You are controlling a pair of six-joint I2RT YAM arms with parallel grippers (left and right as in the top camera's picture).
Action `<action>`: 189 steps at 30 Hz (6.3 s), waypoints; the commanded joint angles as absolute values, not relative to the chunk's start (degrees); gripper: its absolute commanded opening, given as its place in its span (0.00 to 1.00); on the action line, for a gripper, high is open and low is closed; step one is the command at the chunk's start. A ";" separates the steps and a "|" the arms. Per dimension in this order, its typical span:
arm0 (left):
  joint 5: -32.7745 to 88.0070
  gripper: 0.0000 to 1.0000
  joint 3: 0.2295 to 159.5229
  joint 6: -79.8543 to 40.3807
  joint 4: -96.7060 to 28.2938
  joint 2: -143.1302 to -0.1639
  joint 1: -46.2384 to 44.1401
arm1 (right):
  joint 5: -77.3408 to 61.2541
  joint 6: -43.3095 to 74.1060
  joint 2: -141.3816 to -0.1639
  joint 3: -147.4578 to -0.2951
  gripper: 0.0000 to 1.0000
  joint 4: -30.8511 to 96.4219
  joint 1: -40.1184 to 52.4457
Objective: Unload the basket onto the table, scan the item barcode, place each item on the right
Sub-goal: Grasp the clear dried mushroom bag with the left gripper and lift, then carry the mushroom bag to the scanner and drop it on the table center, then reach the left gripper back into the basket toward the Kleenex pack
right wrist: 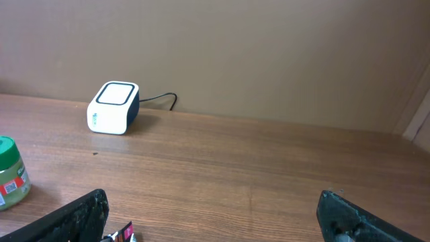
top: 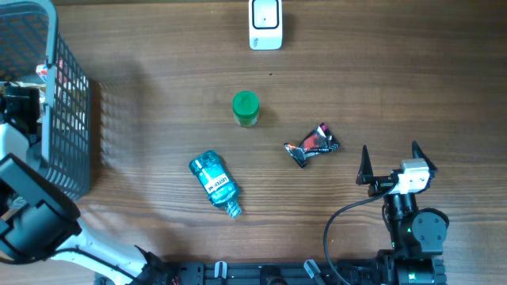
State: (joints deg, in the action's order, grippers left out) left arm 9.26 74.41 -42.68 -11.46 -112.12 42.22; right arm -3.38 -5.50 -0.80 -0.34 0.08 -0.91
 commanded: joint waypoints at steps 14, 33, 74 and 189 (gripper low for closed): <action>6.59 1.00 74.26 -40.93 -0.97 -122.50 41.58 | -3.01 -6.02 -0.58 -0.30 1.00 -0.03 -0.51; 12.91 0.04 74.28 -44.14 -0.54 -113.10 43.75 | -3.01 -6.02 -0.58 -0.30 1.00 -0.05 -0.51; 34.22 0.04 76.07 -19.11 -39.48 -70.46 3.57 | -3.01 -6.00 -0.58 -0.32 1.00 -0.05 -0.51; 15.64 1.00 107.90 7.11 -41.67 -133.05 32.91 | -3.01 -6.02 -0.58 -0.30 1.00 -0.05 -0.51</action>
State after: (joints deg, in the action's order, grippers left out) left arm 13.02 107.94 6.02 -41.36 -131.26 33.15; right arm -3.38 -5.50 -0.78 -0.34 0.08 -0.80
